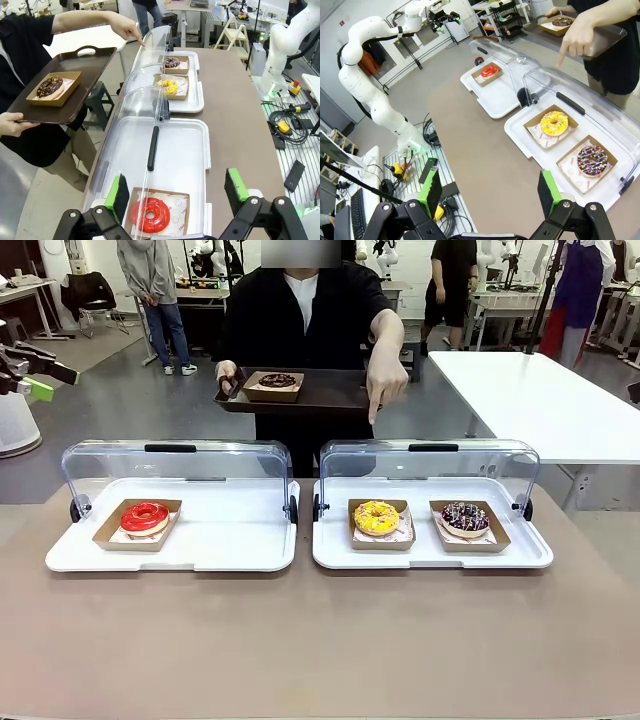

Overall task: Provide the desired donut to the person.
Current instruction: Pick up and lift the Paper togo box containing the Donut pointed at by the person.

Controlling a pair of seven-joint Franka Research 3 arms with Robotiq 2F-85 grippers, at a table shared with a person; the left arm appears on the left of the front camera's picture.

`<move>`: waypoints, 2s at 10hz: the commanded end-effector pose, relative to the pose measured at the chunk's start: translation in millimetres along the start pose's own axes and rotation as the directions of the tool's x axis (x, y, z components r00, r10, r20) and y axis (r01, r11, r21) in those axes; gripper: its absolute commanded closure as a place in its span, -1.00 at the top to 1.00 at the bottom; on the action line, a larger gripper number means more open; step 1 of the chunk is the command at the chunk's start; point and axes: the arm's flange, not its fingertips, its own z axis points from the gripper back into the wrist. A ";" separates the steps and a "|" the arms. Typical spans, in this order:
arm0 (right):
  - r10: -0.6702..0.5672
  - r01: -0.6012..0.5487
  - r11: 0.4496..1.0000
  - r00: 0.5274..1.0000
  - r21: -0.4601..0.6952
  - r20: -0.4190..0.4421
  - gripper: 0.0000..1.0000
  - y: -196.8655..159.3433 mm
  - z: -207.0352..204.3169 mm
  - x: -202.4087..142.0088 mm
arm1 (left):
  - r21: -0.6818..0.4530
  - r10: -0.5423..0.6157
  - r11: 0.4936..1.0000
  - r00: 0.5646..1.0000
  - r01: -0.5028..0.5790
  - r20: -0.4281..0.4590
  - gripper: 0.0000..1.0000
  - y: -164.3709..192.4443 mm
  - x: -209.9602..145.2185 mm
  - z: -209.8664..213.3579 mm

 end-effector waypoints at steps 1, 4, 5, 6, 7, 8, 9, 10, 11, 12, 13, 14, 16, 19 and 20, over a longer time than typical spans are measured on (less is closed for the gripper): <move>0.013 -0.013 1.000 1.000 0.018 0.026 1.00 -1.4 -1.4 3.0 | -0.002 0.009 1.000 1.000 -0.009 0.003 1.00 -0.7 0.5 0.4; 0.013 -0.013 1.000 1.000 0.018 0.026 1.00 -1.4 -1.4 3.0 | -0.002 0.009 1.000 1.000 -0.009 0.003 1.00 -0.7 0.5 0.4; 0.013 -0.013 1.000 1.000 0.018 0.026 1.00 -1.4 -1.4 3.0 | -0.002 0.009 1.000 1.000 -0.009 0.003 1.00 -0.7 0.5 0.4; 0.013 -0.013 1.000 1.000 0.018 0.026 1.00 -1.4 -1.4 3.0 | -0.002 0.009 1.000 1.000 -0.009 0.003 1.00 -0.7 0.5 0.4; 0.013 -0.013 1.000 1.000 0.018 0.026 1.00 -1.4 -1.4 3.0 | -0.002 0.009 1.000 1.000 -0.009 0.003 1.00 -0.7 0.5 0.4; 0.013 -0.013 1.000 1.000 0.018 0.026 1.00 -1.4 -1.4 3.0 | -0.002 0.009 1.000 1.000 -0.009 0.003 1.00 -0.7 0.5 0.4; 0.013 -0.013 1.000 1.000 0.018 0.026 1.00 -1.4 -1.4 3.0 | -0.002 0.009 1.000 1.000 -0.009 0.003 1.00 -0.7 0.5 0.4; 0.013 -0.013 1.000 1.000 0.018 0.026 1.00 -1.4 -1.4 3.0 | -0.002 0.009 1.000 1.000 -0.009 0.003 1.00 -0.7 0.5 0.4; 0.013 -0.013 1.000 1.000 0.018 0.026 1.00 -1.4 -1.4 3.0 | -0.002 0.009 1.000 1.000 -0.009 0.003 1.00 -0.7 0.5 0.4; 0.000 0.000 1.000 1.000 0.000 0.000 1.00 0.0 0.0 0.0 | -0.002 0.009 1.000 1.000 -0.009 0.003 1.00 -0.7 0.5 0.4; 0.064 -0.061 0.997 0.995 0.039 -0.082 1.00 9.5 -20.1 12.7 | -0.002 0.009 1.000 1.000 -0.009 0.003 1.00 -0.7 0.5 0.4; 0.101 -0.096 0.995 0.983 0.039 -0.152 1.00 15.2 -42.4 26.3 | -0.002 0.009 1.000 1.000 -0.009 0.003 1.00 -0.7 0.5 0.4; 0.149 -0.126 0.988 0.927 0.090 -0.345 1.00 22.3 -99.8 46.1 | -0.002 0.009 1.000 1.000 -0.009 0.003 1.00 -0.7 0.5 0.4; 0.226 -0.196 0.973 0.711 0.122 -0.666 1.00 23.8 -199.3 51.0 | -0.002 0.009 1.000 1.000 -0.009 0.003 1.00 -0.7 0.5 0.4; 0.236 -0.230 0.967 0.639 0.111 -0.732 1.00 20.2 -226.1 42.8 | -0.002 0.009 1.000 1.000 -0.009 0.003 1.00 -0.7 0.5 0.4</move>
